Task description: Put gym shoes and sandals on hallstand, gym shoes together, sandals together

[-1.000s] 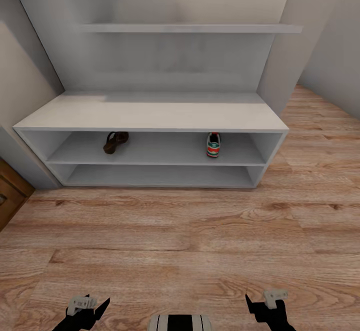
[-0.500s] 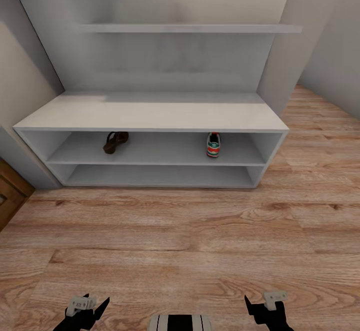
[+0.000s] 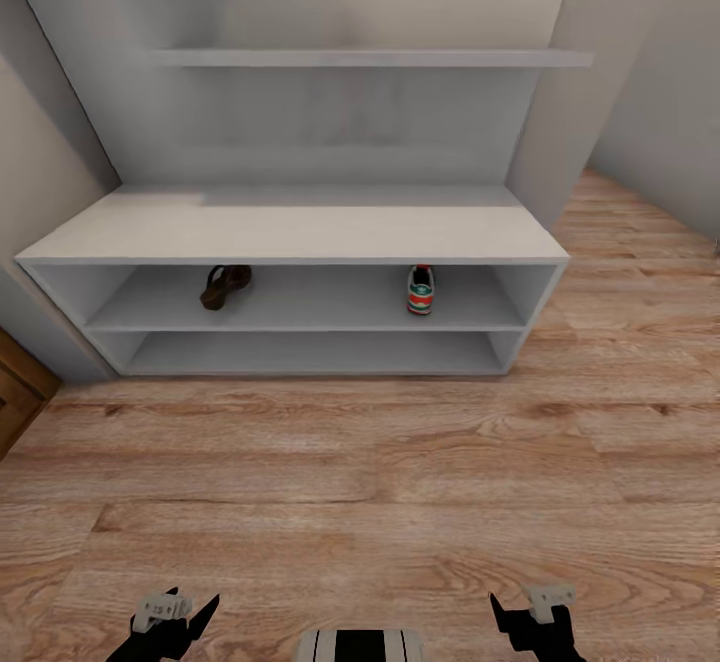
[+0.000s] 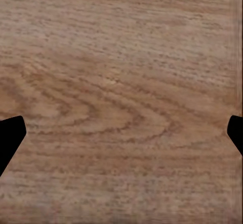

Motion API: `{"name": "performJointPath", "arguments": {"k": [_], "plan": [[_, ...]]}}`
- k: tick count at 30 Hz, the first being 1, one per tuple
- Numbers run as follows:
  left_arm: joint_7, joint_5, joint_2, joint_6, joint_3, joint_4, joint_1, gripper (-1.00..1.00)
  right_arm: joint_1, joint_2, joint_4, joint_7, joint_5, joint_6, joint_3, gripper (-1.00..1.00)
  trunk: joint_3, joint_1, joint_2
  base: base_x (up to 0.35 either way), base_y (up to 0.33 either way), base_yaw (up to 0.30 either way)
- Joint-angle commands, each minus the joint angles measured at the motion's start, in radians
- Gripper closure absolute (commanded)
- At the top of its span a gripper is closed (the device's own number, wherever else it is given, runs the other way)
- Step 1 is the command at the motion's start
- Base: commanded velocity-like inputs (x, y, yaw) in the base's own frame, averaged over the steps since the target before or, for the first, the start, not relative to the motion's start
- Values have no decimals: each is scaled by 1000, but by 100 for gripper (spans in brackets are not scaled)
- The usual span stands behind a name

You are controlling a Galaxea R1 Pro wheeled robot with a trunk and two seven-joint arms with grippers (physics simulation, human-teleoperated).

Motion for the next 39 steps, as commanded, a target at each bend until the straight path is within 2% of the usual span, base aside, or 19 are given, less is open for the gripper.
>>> {"name": "performJointPath", "arguments": {"k": [1,16,39], "plan": [[-1,10,1,-4,-8,1,0,-100,-1,0,1,4,6,-3,-9,-100,0,0,0,0,0,-227],[-1,10,2,-5,-8,1,0,-100,2,-1,1,-37,5,-3,-9,-100,2,0,0,0,0,-281],[-1,12,2,-5,-8,1,1,-100,9,-2,1,-42,4,-4,-11,-100,2,0,0,0,0,-299]]}}
